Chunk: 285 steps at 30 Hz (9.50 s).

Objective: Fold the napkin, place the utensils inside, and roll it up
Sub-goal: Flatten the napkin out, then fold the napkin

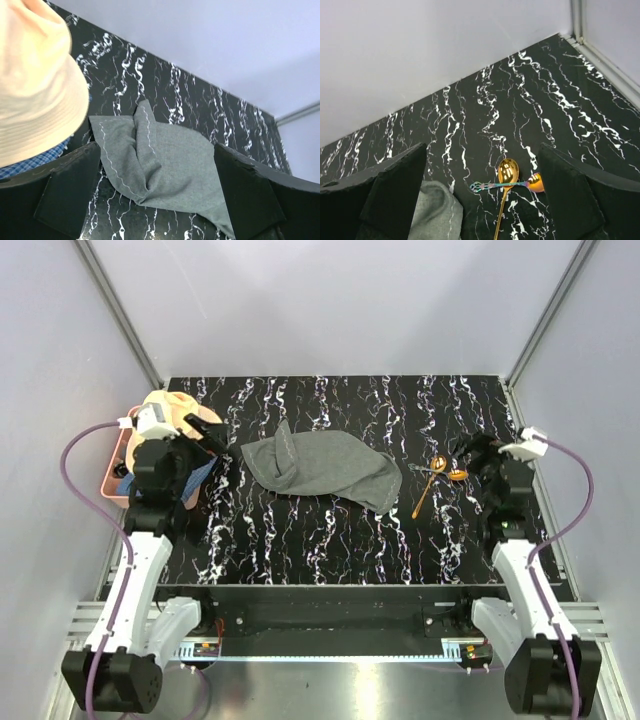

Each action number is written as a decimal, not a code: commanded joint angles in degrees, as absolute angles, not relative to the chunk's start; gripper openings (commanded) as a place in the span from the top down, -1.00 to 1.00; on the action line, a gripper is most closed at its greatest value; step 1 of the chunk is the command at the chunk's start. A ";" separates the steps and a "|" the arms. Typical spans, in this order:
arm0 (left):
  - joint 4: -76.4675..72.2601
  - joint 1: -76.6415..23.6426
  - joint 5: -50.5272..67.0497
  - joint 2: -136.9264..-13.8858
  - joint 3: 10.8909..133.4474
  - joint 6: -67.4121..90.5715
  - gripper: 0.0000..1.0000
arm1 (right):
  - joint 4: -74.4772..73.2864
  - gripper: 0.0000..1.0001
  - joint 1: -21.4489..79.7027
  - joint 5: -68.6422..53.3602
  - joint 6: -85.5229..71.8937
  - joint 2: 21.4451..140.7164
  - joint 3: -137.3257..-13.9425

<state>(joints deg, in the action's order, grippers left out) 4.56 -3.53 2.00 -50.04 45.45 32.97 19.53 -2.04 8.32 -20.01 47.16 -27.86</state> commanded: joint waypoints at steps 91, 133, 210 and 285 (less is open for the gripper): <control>8.71 -20.21 -4.21 -76.38 45.80 36.03 -0.75 | 4.66 1.00 18.63 -4.75 -22.94 92.29 -54.85; -27.33 -14.06 -10.37 -96.24 32.34 60.47 0.84 | 4.75 1.00 18.54 -9.40 -25.58 90.97 -51.41; 30.05 -17.58 -0.98 -53.96 98.26 15.12 1.00 | -15.21 1.00 18.46 -2.56 1.94 55.02 -91.14; 31.20 -17.05 10.28 -72.95 66.80 13.71 -0.98 | -38.58 -0.01 10.72 -0.80 -30.93 78.74 -53.09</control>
<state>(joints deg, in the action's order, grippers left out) 31.20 -17.47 11.60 -74.48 67.40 15.18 -37.41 10.76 -3.53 -28.58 77.76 -54.78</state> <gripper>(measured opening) 0.987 0.543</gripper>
